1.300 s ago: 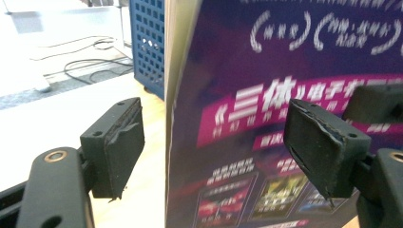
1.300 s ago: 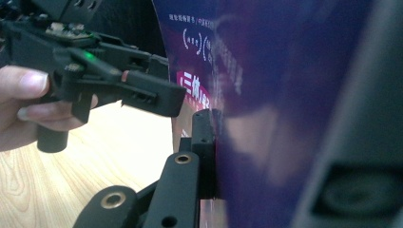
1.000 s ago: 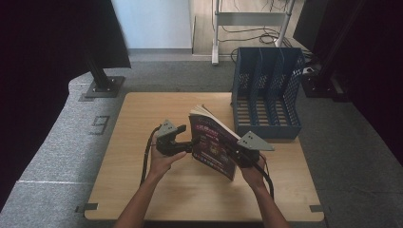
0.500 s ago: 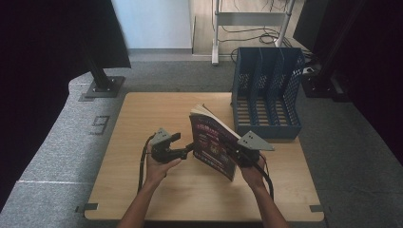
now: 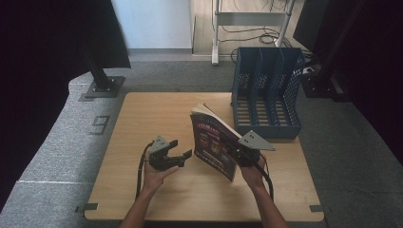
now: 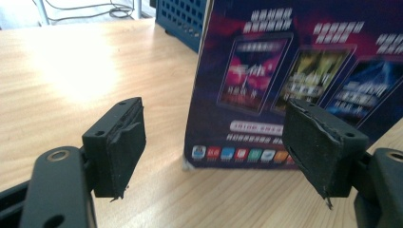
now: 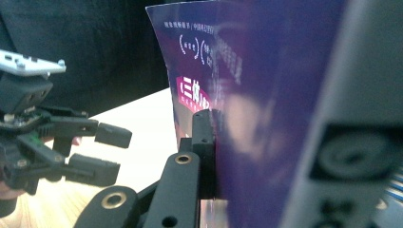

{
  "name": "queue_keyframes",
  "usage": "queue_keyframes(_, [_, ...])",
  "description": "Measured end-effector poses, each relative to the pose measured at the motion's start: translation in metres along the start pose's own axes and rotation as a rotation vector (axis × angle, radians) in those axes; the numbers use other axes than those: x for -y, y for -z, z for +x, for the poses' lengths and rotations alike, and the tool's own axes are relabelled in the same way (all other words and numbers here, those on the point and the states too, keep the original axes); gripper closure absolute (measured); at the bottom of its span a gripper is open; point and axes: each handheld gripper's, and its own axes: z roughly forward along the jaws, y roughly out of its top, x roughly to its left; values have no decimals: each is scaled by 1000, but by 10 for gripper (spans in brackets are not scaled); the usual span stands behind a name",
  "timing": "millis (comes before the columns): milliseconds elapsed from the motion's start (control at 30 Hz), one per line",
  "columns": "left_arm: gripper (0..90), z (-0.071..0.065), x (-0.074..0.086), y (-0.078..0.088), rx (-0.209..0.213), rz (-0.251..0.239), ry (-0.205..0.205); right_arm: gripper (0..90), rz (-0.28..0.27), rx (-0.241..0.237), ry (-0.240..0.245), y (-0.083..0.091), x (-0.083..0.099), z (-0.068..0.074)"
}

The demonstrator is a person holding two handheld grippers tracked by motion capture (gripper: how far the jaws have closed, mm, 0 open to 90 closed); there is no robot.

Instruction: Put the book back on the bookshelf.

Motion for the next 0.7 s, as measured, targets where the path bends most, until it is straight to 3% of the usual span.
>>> queue_keyframes(267, [223,-1,13,-3,-7,39,4,817,-18,18,-5,6,-1,1])
queue_keyframes(700, [226,5,18,-2,-13,52,29,817,-47,37,-27,11,-8,-2])
